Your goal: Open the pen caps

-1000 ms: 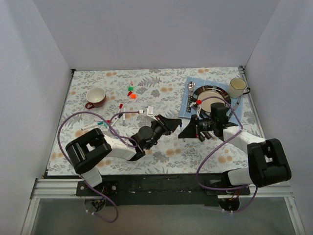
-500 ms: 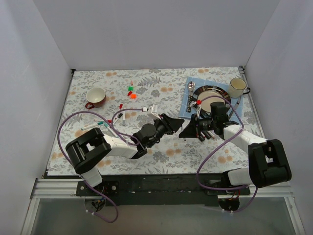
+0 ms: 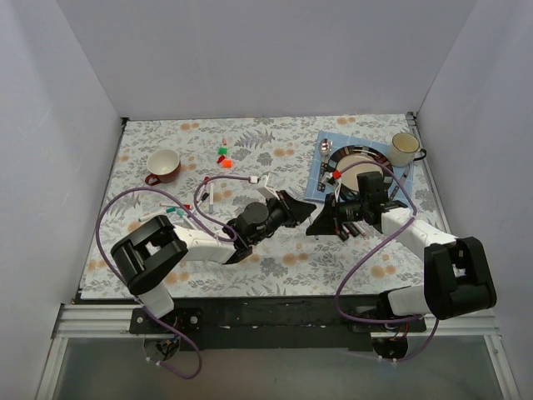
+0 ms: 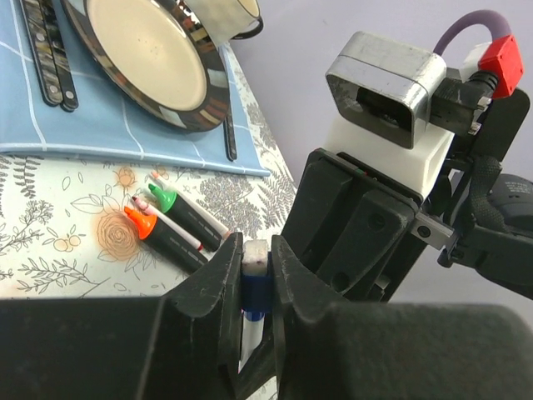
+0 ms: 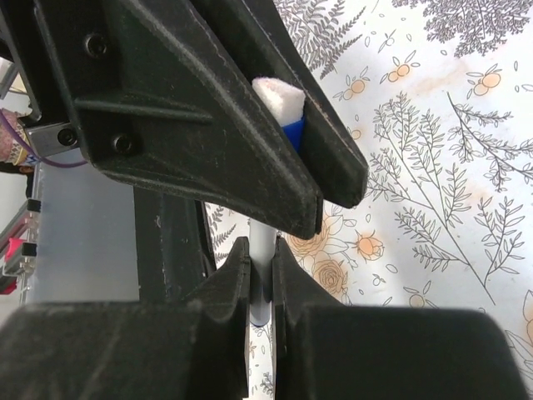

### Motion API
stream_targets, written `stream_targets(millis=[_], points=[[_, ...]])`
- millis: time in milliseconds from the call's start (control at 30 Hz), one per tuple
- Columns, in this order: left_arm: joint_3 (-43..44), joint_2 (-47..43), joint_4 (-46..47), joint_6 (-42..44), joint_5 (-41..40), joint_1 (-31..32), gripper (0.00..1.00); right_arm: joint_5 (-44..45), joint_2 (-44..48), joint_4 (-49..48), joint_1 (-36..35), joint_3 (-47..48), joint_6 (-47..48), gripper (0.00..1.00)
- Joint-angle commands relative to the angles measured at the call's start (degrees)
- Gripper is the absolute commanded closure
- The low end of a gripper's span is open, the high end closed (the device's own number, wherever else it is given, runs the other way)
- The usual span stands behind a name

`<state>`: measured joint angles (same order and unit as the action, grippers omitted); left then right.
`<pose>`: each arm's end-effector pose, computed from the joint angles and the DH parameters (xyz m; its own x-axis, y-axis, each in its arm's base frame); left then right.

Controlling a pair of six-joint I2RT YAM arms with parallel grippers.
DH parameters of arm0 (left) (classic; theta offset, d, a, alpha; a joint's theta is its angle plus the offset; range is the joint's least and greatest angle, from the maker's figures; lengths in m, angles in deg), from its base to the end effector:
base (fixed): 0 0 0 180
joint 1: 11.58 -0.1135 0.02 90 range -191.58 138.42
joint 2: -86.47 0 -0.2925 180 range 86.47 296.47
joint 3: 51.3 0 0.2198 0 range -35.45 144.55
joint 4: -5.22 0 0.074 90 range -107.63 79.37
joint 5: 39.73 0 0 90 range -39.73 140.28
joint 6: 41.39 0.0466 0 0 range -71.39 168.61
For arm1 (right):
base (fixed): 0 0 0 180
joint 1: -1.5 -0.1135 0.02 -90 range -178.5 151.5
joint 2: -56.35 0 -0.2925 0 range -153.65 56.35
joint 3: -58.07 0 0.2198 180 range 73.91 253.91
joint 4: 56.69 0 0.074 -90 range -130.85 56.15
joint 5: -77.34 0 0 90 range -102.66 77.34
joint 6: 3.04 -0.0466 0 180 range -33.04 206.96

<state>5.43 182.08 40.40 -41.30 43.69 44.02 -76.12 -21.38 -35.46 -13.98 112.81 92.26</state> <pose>0.1963 -0.2773 0.2589 -0.7551 -0.6555 -0.0090 -0.0353 0.0543 -0.9979 0.2087 0.1011 0.2473 -0.6012 -0.2093 -0.7712 -0.7961 0.2412 0.5551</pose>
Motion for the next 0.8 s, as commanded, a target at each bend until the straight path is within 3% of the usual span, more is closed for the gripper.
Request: stream_targets(millis=[0,167,367,767], points=[[1.83,-3.41,0.13,-0.89,2.64,-1.54,1.00,1.76,-0.66,2.78,-0.33,2.32,4.89,0.99],[3.06,-7.98,-4.17,0.87,2.98,-6.98,1.00,1.41,-1.98,4.45,-0.42,2.77,5.95,0.99],[9.46,-9.74,-12.60,5.26,6.15,-17.87,1.00,1.41,-2.77,5.33,-1.12,3.03,6.39,0.99],[14.14,-8.34,-17.61,5.01,8.59,-27.45,1.00,2.90,-2.69,6.21,-1.48,3.91,7.26,0.99]])
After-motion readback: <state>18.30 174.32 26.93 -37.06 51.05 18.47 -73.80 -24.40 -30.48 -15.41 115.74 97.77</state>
